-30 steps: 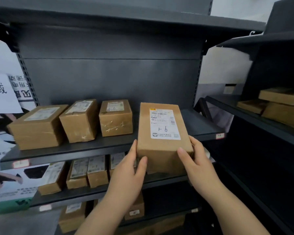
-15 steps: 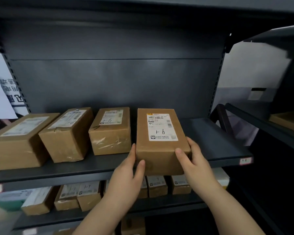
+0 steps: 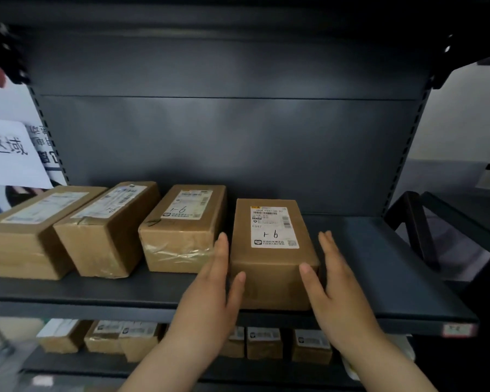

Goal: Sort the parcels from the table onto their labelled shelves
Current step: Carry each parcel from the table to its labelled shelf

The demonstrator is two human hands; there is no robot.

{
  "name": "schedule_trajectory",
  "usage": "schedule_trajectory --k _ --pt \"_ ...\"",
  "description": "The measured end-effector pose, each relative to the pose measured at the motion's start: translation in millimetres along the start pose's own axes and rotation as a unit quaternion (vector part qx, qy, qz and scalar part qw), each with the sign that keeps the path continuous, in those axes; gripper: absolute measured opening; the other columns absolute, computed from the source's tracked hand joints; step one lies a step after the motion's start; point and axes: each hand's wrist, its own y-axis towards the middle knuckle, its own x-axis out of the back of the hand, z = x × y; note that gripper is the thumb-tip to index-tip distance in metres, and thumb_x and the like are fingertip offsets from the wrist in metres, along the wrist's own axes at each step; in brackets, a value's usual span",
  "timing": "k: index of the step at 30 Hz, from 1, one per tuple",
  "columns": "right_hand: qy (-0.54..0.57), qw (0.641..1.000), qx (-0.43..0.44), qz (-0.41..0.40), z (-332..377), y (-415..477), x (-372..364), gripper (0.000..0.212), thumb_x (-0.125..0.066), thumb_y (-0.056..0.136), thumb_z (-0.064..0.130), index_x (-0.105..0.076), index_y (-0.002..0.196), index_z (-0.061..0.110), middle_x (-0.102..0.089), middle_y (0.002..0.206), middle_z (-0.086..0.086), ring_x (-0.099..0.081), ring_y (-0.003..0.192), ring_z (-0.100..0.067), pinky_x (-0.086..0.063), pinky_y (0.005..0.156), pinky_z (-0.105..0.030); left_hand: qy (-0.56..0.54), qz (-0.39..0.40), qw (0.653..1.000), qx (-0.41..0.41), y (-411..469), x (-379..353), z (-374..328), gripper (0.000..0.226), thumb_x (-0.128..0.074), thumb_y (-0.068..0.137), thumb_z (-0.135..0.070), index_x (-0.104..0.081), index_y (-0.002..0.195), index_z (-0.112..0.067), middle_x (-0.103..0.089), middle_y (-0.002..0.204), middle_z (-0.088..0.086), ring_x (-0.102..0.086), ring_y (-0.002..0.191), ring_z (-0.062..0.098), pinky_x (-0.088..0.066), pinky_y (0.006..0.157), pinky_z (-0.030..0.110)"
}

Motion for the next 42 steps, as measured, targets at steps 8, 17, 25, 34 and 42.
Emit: schedule_trajectory --k 8,17,25,34,42 --pt "-0.247 0.955 0.166 0.004 4.0 -5.4 -9.4 0.063 -0.008 0.088 0.06 0.009 0.144 0.036 0.015 0.152 0.018 0.024 0.137 0.006 0.001 0.118 -0.026 0.227 -0.031 0.963 -0.141 0.9 -15.1 -12.4 0.063 -0.031 0.089 -0.045 -0.025 0.144 -0.017 -0.033 0.148 -0.001 -0.031 0.136 0.012 -0.025 0.107 0.032" --pt "-0.324 0.92 0.211 -0.061 -20.3 24.3 -32.0 0.056 -0.015 0.099 0.047 -0.02 0.145 0.016 -0.028 0.151 0.0 -0.018 0.142 -0.014 -0.019 0.108 -0.041 0.304 -0.061 0.933 -0.182 24.9 -44.0 2.6 0.059 -0.034 0.089 -0.038 -0.046 0.139 -0.009 -0.043 0.146 0.009 -0.038 0.136 0.021 -0.023 0.112 0.039" --pt "-0.335 0.917 0.211 -0.04 -31.3 63.1 -37.6 0.059 -0.021 0.093 0.043 -0.014 0.145 0.017 -0.016 0.154 0.004 -0.011 0.144 -0.013 -0.011 0.114 -0.043 0.34 -0.075 0.92 -0.178 62.5 -56.2 7.9 0.059 -0.032 0.087 -0.036 -0.051 0.135 -0.008 -0.048 0.142 0.011 -0.044 0.132 0.022 -0.03 0.105 0.048" --pt "-0.378 0.898 0.213 -0.075 -33.1 70.7 -43.3 0.06 -0.029 0.092 0.04 -0.022 0.143 0.01 -0.032 0.15 -0.005 -0.025 0.14 -0.019 -0.01 0.111 -0.042 0.324 -0.102 0.917 -0.21 72.7 -61.4 20.3 0.058 -0.032 0.089 -0.032 -0.043 0.139 -0.007 -0.04 0.148 0.011 -0.034 0.137 0.022 -0.02 0.116 0.038" --pt "-0.385 0.902 0.16 -0.11 -18.4 25.4 -52.9 0.062 -0.008 0.1 0.048 -0.023 0.145 0.008 -0.024 0.152 -0.007 -0.022 0.142 -0.02 -0.008 0.112 -0.036 0.275 -0.09 0.927 -0.237 54.0 -57.7 31.1 0.061 -0.031 0.093 -0.035 -0.031 0.145 -0.003 -0.03 0.152 0.015 -0.029 0.141 0.025 -0.022 0.116 0.042"
